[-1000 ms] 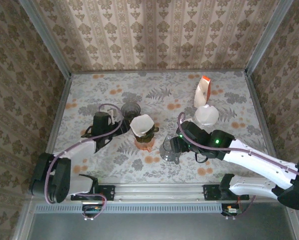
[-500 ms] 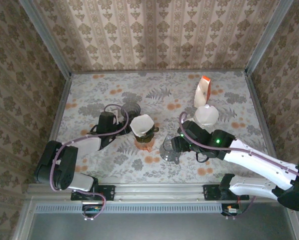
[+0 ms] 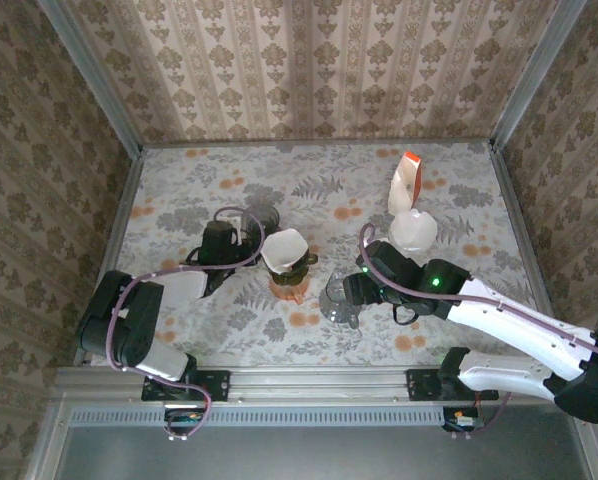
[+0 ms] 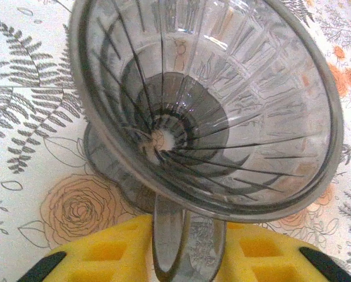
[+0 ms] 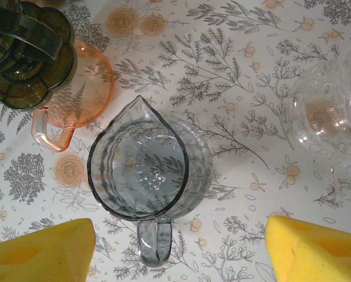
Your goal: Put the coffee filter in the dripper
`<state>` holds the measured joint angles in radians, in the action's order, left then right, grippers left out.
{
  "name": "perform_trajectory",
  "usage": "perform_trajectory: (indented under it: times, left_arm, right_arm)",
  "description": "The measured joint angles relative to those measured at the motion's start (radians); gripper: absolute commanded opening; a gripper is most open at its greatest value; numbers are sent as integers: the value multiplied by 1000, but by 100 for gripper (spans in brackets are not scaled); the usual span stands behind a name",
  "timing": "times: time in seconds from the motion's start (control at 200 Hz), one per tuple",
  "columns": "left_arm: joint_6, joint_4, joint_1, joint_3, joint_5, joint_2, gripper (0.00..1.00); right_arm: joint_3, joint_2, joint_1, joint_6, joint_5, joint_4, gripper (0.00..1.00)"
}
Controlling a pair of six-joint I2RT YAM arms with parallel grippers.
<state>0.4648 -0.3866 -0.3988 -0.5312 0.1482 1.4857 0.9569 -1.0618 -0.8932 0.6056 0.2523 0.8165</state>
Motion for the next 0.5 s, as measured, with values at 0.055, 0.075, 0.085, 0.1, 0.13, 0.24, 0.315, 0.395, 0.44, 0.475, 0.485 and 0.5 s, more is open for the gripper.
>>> perform_trajectory:
  times: [0.055, 0.075, 0.085, 0.1, 0.13, 0.24, 0.315, 0.395, 0.44, 0.475, 0.485, 0.5]
  left_arm:
    - [-2, 2, 0, 0, -14, -3, 23]
    - [-5, 3, 0, 0, -19, -5, 21]
    - [-5, 4, 0, 0, -21, -7, 21]
    - [-6, 5, 0, 0, -26, -9, 19]
    - [-9, 10, 0, 0, -34, -15, 18]
    - [-16, 45, 0, -1, -61, -44, 12]
    - [-16, 81, 0, -1, -84, -68, 10]
    - [-16, 132, 0, -2, -111, -110, 8]
    - [-16, 159, 0, -2, -126, -136, 5]
    - [-16, 189, 0, -6, -139, -163, 3]
    - [-17, 196, 0, -6, -142, -169, 2]
    - [-16, 212, 0, -10, -148, -183, 0]
  right_arm:
    - [0, 0, 2, 0, -2, -1, 78]
    - [0, 0, 3, 0, -2, -1, 78]
    - [0, 0, 3, 0, -1, -1, 78]
    - [0, 0, 5, 0, -2, -2, 78]
    - [0, 0, 6, 0, -2, -2, 78]
    - [0, 0, 14, 0, -2, -3, 78]
    - [0, 0, 14, 0, -2, -3, 78]
    - [0, 0, 14, 0, -1, -3, 78]
    - [0, 0, 16, 0, -1, -3, 78]
    - [0, 1, 17, 0, 0, -3, 78]
    - [0, 1, 18, 0, 1, -3, 78]
    - [0, 1, 19, 0, 3, -3, 78]
